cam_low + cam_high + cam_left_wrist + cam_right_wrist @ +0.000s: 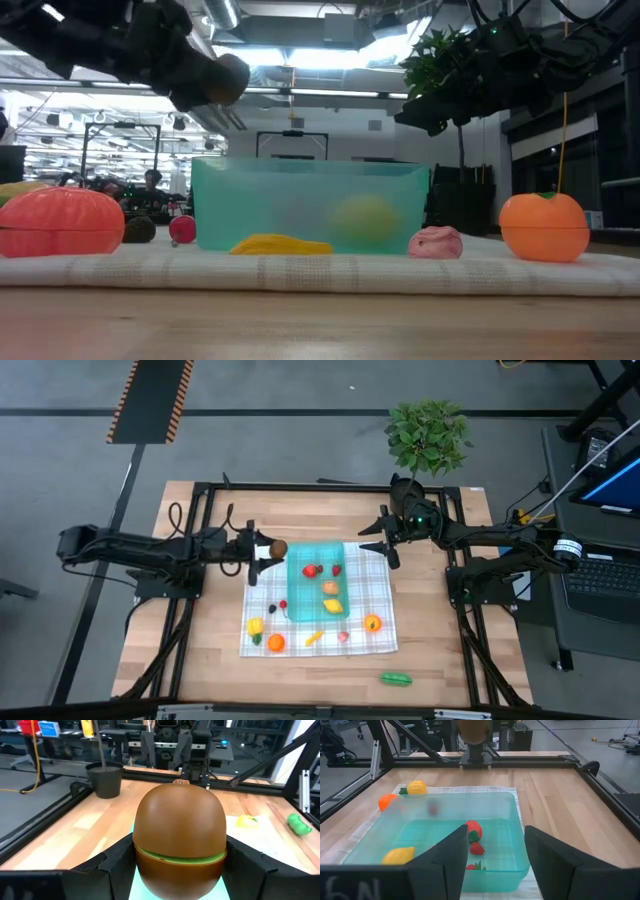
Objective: Pick and placing Produce into tupperware
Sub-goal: Put the kiwi into the blue bin
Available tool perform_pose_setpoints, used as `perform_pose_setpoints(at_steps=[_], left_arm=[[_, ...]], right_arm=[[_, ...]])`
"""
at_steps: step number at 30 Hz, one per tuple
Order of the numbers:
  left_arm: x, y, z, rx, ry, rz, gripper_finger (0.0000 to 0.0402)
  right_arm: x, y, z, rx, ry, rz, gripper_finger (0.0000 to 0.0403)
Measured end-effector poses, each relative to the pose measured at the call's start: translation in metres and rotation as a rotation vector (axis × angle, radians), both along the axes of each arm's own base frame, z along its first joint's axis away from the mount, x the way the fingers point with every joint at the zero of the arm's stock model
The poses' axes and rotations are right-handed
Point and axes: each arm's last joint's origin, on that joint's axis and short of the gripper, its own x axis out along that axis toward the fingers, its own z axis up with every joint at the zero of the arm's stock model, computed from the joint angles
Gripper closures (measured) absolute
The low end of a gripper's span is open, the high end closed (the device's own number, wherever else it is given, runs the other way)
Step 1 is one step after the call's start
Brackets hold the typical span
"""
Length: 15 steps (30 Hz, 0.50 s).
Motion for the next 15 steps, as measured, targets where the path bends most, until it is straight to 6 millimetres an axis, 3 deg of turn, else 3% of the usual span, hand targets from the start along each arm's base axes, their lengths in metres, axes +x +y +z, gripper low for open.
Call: perform_pose_setpoints(at_steps=[5,15], left_arm=[[0.016,0.004,0.007,-0.004,0.046,-0.051,0.0170],[0.050,0.017,0.025,-0.065,0.345,-0.146,0.0170]], right_arm=[[0.000,0.000,0.000,0.000,0.000,0.000,0.0208],[0.000,0.000,0.000,0.001,0.001,0.000,0.0208]])
